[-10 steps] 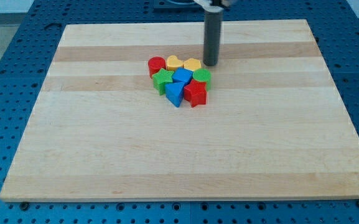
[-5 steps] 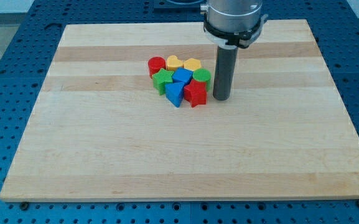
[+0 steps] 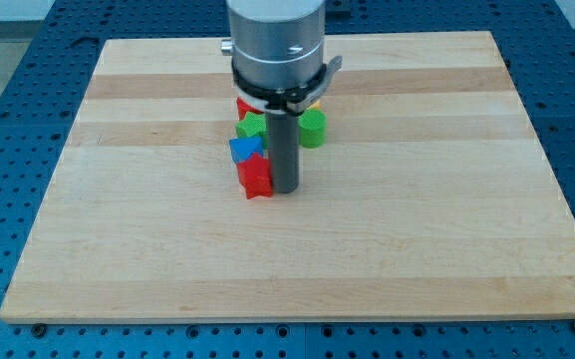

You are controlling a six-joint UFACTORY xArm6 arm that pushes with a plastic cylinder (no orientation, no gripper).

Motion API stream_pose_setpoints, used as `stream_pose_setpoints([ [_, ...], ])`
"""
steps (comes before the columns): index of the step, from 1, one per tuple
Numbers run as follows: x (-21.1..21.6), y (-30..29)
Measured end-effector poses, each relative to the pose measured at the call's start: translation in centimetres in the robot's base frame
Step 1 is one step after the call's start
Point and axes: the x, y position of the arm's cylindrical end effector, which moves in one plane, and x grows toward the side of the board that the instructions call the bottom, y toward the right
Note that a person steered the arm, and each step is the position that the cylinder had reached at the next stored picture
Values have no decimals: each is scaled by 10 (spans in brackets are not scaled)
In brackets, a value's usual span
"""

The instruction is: Move the red star towards center left

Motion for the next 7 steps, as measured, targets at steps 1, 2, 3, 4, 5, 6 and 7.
stream_pose_setpoints([
  [1, 4, -40],
  [2, 4, -85],
  [3, 0, -125],
  [4, -7, -140],
  [5, 22, -134],
  [6, 23, -97],
  [7, -6, -70],
])
